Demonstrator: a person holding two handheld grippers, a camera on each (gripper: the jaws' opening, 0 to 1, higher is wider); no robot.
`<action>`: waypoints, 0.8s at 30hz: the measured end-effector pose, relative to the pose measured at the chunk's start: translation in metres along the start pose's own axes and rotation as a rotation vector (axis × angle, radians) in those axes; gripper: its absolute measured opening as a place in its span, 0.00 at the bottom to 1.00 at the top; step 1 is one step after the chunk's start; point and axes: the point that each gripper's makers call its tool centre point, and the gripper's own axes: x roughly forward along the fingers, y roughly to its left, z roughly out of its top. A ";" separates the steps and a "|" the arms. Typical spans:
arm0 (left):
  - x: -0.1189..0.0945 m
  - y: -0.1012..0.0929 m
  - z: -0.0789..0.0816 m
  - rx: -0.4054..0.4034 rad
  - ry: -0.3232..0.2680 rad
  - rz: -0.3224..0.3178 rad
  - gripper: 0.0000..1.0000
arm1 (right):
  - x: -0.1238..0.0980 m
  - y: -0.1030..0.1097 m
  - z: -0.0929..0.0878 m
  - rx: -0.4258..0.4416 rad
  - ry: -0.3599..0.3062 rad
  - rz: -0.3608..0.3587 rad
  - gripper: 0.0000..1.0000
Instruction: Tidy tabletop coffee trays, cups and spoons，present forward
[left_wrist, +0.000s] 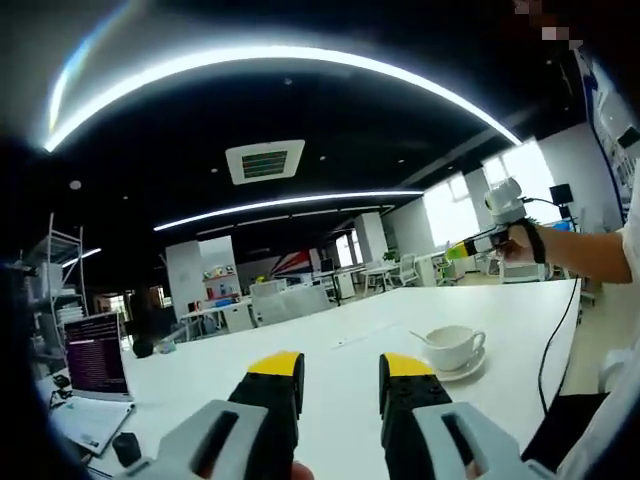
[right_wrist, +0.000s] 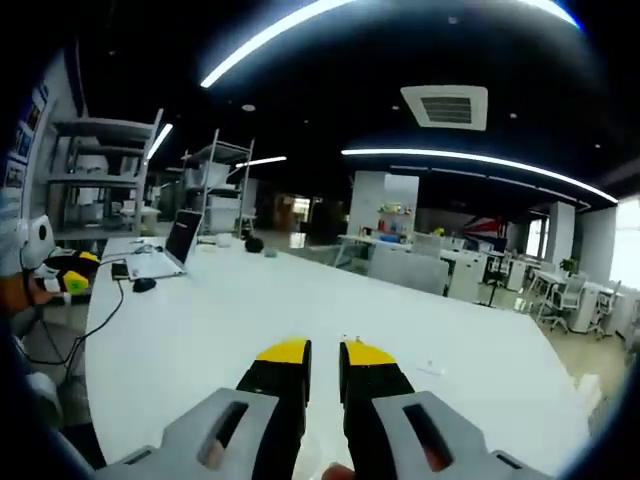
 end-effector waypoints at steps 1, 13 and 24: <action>0.000 0.000 0.000 -0.004 -0.002 0.000 0.32 | -0.006 -0.004 0.000 -0.003 -0.003 -0.007 0.12; 0.009 -0.004 0.005 -0.016 -0.023 -0.007 0.32 | -0.084 -0.049 -0.001 0.026 -0.010 -0.109 0.13; 0.006 -0.009 -0.004 -0.052 -0.029 -0.003 0.32 | -0.150 -0.089 -0.027 0.052 -0.075 -0.197 0.16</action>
